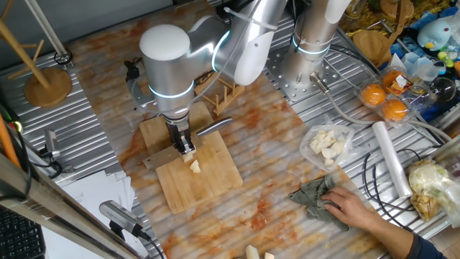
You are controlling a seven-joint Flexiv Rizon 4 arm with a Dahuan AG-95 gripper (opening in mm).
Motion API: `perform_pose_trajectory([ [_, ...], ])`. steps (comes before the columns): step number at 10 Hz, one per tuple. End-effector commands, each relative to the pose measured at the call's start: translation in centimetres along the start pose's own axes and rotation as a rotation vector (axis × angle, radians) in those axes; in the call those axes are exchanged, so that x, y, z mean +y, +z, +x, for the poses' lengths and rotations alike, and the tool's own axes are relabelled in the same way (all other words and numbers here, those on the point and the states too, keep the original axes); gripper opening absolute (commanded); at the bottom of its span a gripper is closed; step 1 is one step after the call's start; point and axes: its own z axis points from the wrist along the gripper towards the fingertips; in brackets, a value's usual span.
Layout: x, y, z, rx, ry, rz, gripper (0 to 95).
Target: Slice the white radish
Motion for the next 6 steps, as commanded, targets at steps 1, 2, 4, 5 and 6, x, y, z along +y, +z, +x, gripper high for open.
perform_pose_trajectory([
  [1, -0.02, 0.04, 0.04, 0.001, 0.008, -0.002, 0.0],
  [2, -0.04, 0.1, 0.05, 0.001, 0.009, -0.002, 0.0],
  [4, -0.08, 0.28, 0.06, 0.001, 0.017, -0.007, 0.0],
  [5, -0.08, 0.3, 0.06, 0.001, 0.017, -0.007, 0.0],
  [6, -0.12, 0.46, 0.07, -0.001, 0.015, -0.007, 0.0],
])
